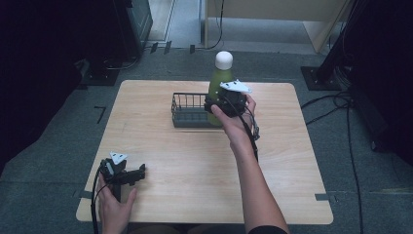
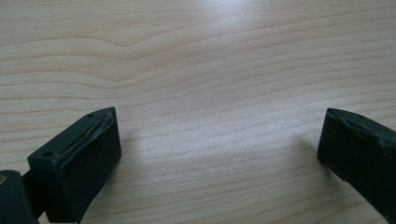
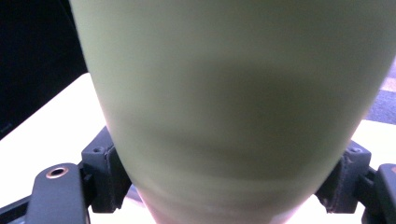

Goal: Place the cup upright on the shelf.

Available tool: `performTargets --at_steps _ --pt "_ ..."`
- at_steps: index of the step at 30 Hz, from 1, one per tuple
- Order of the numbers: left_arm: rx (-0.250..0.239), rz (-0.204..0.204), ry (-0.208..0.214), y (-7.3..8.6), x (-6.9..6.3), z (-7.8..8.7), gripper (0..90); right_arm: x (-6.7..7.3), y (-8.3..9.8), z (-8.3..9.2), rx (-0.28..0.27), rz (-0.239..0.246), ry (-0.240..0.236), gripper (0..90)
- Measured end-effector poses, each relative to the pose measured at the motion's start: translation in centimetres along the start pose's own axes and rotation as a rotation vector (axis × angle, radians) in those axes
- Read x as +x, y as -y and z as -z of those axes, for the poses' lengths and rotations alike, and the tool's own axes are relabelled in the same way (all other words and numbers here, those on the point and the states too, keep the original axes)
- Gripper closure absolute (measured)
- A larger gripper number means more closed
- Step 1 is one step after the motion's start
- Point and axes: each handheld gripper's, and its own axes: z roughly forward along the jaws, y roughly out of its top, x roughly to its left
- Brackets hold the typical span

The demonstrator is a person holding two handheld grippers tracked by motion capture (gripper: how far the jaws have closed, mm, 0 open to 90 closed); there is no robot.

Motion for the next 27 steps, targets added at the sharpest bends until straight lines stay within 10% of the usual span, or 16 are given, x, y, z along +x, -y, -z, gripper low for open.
performTargets --at_steps 27 --pt "0.001 -0.001 -0.001 0.0 0.0 0.0 0.0 0.0 -2.2 -4.7 -0.049 0.054 0.067 20.1"
